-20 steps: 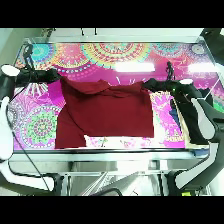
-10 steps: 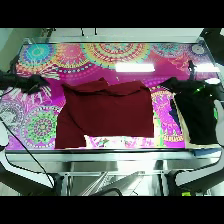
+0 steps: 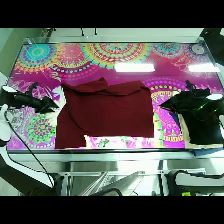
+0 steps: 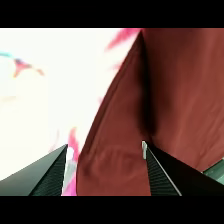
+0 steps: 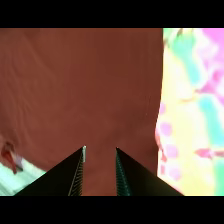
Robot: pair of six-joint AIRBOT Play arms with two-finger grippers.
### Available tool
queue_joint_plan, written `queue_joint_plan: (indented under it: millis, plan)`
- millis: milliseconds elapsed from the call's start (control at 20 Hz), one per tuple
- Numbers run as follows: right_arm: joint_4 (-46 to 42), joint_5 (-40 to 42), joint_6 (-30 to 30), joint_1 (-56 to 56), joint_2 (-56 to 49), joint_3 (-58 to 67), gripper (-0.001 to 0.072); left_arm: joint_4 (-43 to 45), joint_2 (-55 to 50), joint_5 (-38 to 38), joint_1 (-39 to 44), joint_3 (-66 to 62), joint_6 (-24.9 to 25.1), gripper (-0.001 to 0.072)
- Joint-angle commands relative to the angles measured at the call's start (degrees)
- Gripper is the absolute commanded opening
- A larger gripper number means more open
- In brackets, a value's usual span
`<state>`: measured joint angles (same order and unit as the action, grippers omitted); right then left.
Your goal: Fold the shirts.
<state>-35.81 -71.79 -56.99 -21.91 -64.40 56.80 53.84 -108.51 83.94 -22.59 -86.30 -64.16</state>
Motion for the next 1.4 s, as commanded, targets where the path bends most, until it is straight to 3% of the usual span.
queue_joint_plan:
  millis: [0,400,600,700,800,900,1000,1350]
  plan:
    - [-0.5,-0.31,-0.02,-0.07,2.14,-3.58,0.0228,0.04,-3.98,0.13,2.8,-2.47,0.94,0.0531]
    - [-0.76,-3.74,0.17,-0.09,3.08,-3.93,0.0228,0.7,-8.11,9.75,5.9,-6.82,0.72,0.0529]
    - [-5.16,-4.79,-0.07,-0.17,3.08,-3.93,0.0228,0.74,-8.11,11.89,5.14,-6.82,0.72,0.0526]
    - [-5.25,-5.2,-0.09,-0.22,3.06,-3.93,0.0228,0.66,-8.11,11.8,4.74,-6.82,2.58,0.0015]
    - [-6.95,-4.94,-2.47,-0.46,3.04,-3.93,0.0229,0.63,-8.11,11.08,4.7,-6.82,2.6,0.0012]
    - [-14.23,-4.7,-7.39,-0.46,2.99,-3.98,0.0242,0.63,-8.11,10.97,4.68,-6.84,2.64,0.0012]
    - [-19.37,-3.91,-11.15,-0.46,2.99,-4.98,0.0368,0.63,-8.09,11.06,4.68,-6.84,2.6,0.0012]
    - [-14.58,4.2,-10.01,2.38,1.09,-15.39,0.0365,0.59,-8.09,11.67,4.68,-6.86,2.58,0.0012]
